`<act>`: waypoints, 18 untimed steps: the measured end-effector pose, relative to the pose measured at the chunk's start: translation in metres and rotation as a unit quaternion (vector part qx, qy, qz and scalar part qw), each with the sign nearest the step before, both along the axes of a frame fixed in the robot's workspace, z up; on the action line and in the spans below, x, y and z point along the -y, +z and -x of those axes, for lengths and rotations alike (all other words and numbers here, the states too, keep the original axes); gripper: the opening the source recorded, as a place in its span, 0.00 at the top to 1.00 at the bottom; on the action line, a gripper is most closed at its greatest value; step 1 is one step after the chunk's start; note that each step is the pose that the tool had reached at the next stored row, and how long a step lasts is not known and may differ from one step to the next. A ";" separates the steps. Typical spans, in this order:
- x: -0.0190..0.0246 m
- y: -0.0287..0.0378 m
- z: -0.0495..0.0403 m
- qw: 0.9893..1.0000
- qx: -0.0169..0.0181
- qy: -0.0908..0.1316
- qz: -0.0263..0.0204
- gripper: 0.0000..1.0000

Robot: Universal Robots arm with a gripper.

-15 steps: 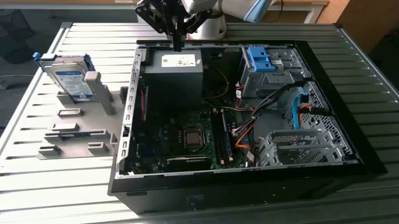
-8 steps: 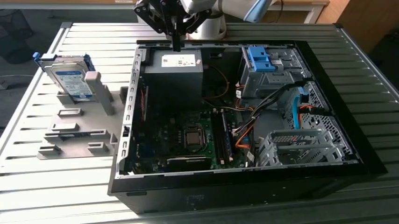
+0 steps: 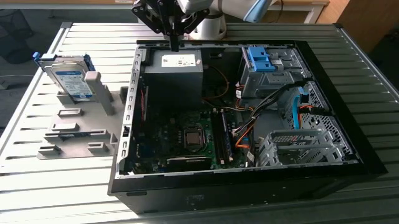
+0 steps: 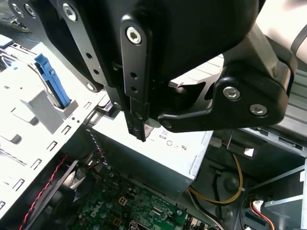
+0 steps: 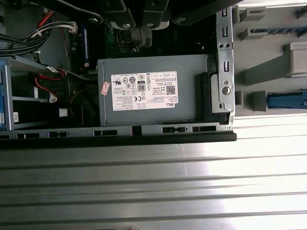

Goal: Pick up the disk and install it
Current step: 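Reach for the disk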

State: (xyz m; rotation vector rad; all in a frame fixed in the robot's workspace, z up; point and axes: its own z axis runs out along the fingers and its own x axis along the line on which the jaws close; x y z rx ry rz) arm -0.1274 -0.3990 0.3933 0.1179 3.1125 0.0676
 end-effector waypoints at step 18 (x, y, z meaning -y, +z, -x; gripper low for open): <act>0.0000 0.0000 0.0100 1.000 0.000 0.000 0.000 0.89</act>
